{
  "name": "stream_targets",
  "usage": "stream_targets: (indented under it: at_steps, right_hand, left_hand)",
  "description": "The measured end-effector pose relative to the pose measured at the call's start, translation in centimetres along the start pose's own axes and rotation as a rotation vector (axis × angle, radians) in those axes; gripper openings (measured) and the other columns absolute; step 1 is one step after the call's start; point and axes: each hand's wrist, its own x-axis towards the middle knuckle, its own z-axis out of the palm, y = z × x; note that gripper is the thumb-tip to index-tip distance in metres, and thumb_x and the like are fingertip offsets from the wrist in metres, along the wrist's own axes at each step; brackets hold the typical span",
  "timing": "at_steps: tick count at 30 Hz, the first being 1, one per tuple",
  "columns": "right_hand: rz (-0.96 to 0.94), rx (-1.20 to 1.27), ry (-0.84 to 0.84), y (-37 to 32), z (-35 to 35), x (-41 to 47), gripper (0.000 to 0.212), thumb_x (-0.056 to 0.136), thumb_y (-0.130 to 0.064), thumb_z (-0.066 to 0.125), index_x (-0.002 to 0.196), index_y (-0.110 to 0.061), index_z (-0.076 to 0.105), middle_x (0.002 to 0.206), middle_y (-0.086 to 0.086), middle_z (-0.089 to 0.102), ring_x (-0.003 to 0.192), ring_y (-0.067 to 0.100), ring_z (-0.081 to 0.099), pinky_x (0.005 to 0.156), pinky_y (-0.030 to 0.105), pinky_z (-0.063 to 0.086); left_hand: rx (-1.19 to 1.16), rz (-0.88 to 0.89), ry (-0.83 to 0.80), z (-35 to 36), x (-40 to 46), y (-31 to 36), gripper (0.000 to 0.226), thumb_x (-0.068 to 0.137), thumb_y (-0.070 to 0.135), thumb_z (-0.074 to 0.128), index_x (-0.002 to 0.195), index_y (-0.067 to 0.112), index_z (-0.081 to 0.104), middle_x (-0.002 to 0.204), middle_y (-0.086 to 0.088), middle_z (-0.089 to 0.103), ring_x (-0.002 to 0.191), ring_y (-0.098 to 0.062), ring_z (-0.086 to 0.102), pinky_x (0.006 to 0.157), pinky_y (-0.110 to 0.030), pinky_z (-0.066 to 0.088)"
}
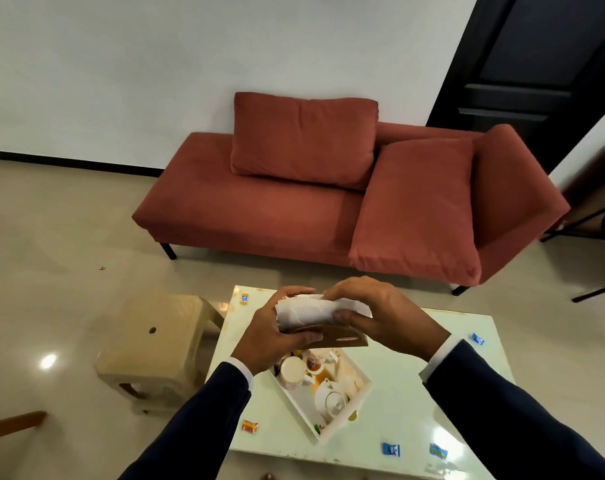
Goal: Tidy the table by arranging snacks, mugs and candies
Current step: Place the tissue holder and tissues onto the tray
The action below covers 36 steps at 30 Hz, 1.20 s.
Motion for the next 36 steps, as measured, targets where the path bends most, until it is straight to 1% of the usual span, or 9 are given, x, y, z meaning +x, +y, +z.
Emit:
stream_targets:
  at_steps: [4, 8, 14, 17, 19, 25, 27, 31, 36]
  right_hand:
    - [0.111, 0.259, -0.107, 2.2, -1.1, -1.8, 0.055, 0.088, -0.048, 0.070, 0.138, -0.042, 0.048, 0.137, -0.017, 0.059, 0.124, 0.006, 0.056, 0.102, 0.029, 0.051]
    - [0.209, 0.219, -0.271, 6.6, 0.0, -3.5, 0.085, 0.075, -0.048, 0.083, 0.146, -0.039, 0.036, 0.143, -0.011, 0.052, 0.126, 0.010, 0.054, 0.105, 0.031, 0.050]
    - [0.233, 0.185, -0.364, 15.0, 7.6, -4.7, 0.046, 0.077, -0.024, 0.083, 0.117, -0.026, 0.061, 0.115, -0.006, 0.068, 0.104, 0.019, 0.064, 0.090, 0.040, 0.056]
    - [0.239, 0.161, -0.431, 19.3, 12.8, -5.1, 0.046, 0.074, -0.021, 0.079, 0.115, -0.028, 0.060, 0.112, -0.007, 0.067, 0.105, 0.022, 0.064, 0.083, 0.036, 0.052]
    - [0.241, 0.170, -0.458, 21.8, 16.1, -5.2, 0.049, 0.074, -0.015, 0.077, 0.120, -0.023, 0.061, 0.118, -0.001, 0.067, 0.108, 0.024, 0.062, 0.088, 0.036, 0.051]
    - [0.290, 0.286, -0.465, 30.0, 26.8, -3.1, 0.047, 0.074, 0.003, 0.077, 0.118, -0.009, 0.069, 0.117, 0.010, 0.069, 0.109, 0.028, 0.065, 0.090, 0.033, 0.051]
    - [0.297, 0.291, -0.407, 32.6, 30.0, -2.0, 0.050, 0.073, 0.006, 0.079, 0.120, -0.006, 0.069, 0.122, 0.015, 0.066, 0.114, 0.028, 0.061, 0.093, 0.025, 0.042]
    - [0.330, 0.236, -0.409, 35.6, 34.8, -0.2, 0.054, 0.071, 0.007, 0.074, 0.122, -0.011, 0.068, 0.128, 0.011, 0.062, 0.119, 0.025, 0.057, 0.090, 0.014, 0.032]
    - [0.366, 0.203, -0.411, 36.9, 36.9, 0.6, 0.053, 0.071, 0.012, 0.063, 0.119, -0.009, 0.068, 0.125, 0.012, 0.061, 0.120, 0.027, 0.055, 0.095, 0.022, 0.037]
  left_hand:
    - [0.003, -0.009, -0.008, 2.8, 0.0, 0.5, 0.067, 0.067, 0.042, 0.089, 0.125, 0.048, 0.056, 0.118, 0.022, 0.065, 0.114, -0.008, 0.063, 0.087, -0.029, 0.060]
    - [-0.018, -0.103, 0.007, 6.3, -0.5, -1.4, 0.061, 0.065, 0.040, 0.091, 0.118, 0.045, 0.062, 0.113, 0.015, 0.071, 0.109, -0.008, 0.067, 0.081, -0.025, 0.060]
    - [0.005, -0.352, 0.108, 13.0, -2.6, -9.4, 0.063, 0.062, 0.041, 0.094, 0.116, 0.042, 0.062, 0.110, 0.009, 0.073, 0.104, -0.009, 0.069, 0.083, -0.024, 0.058]
    - [0.067, -0.451, 0.085, 16.0, -4.1, -14.7, 0.057, 0.072, 0.035, 0.088, 0.119, 0.037, 0.057, 0.114, 0.017, 0.069, 0.105, -0.002, 0.065, 0.079, -0.012, 0.050]
    - [0.124, -0.501, 0.078, 17.4, -4.8, -17.9, 0.051, 0.077, 0.028, 0.084, 0.115, 0.040, 0.053, 0.111, 0.019, 0.064, 0.102, -0.004, 0.062, 0.076, -0.005, 0.043]
    - [0.235, -0.568, 0.108, 20.1, -3.8, -29.9, 0.046, 0.079, 0.016, 0.078, 0.113, 0.035, 0.054, 0.116, 0.008, 0.062, 0.101, -0.003, 0.054, 0.072, 0.000, 0.039]
    - [0.277, -0.555, 0.136, 20.8, -2.8, -33.7, 0.046, 0.078, 0.015, 0.077, 0.115, 0.030, 0.055, 0.116, 0.004, 0.061, 0.102, -0.004, 0.053, 0.073, -0.005, 0.039]
    - [0.368, -0.559, 0.167, 21.3, -1.4, -39.3, 0.048, 0.077, 0.019, 0.074, 0.121, 0.025, 0.056, 0.117, 0.003, 0.063, 0.105, -0.013, 0.059, 0.083, -0.029, 0.047]
    - [0.472, -0.476, 0.114, 21.9, -1.2, -41.8, 0.054, 0.080, 0.026, 0.077, 0.129, 0.021, 0.055, 0.123, 0.002, 0.062, 0.114, -0.018, 0.058, 0.092, -0.039, 0.053]
